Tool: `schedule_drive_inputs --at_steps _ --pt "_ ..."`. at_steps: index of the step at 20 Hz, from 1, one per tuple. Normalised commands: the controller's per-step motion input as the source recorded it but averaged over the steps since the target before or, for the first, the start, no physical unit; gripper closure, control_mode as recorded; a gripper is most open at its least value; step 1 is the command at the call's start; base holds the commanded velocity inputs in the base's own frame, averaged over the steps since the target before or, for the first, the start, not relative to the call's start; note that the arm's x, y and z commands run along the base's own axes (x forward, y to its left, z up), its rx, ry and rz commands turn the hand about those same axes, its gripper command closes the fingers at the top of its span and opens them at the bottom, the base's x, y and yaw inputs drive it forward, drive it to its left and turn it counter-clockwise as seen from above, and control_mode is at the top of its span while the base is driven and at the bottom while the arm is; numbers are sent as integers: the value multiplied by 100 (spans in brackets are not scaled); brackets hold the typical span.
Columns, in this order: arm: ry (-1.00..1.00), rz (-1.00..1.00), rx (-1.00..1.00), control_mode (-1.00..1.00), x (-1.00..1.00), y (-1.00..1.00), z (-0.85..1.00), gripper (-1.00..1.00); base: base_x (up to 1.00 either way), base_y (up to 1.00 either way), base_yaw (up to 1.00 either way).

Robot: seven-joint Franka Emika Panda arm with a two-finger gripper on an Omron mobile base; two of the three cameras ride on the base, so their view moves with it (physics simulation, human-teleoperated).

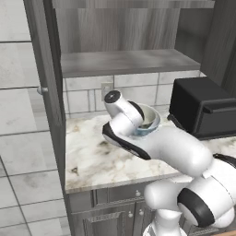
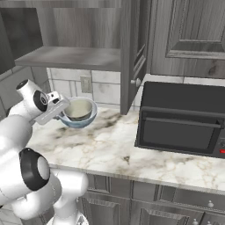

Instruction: Pick up the bowls on the counter and stack them on top of one another in the open cabinet. Place the smaller bowl on top of the larger bowl.

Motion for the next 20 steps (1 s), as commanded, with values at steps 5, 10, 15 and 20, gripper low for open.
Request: schedule_drive_inputs --at_steps 5,10,15,20 --pt "0 -1 0 -100 -52 -4 41 100 0 0 0" --pt "0 -2 0 -100 -41 0 50 100 0 0 0" --pt "0 -1 0 -100 -40 0 56 100 0 0 0" --pt "0 0 0 -100 -33 0 46 100 0 0 0"
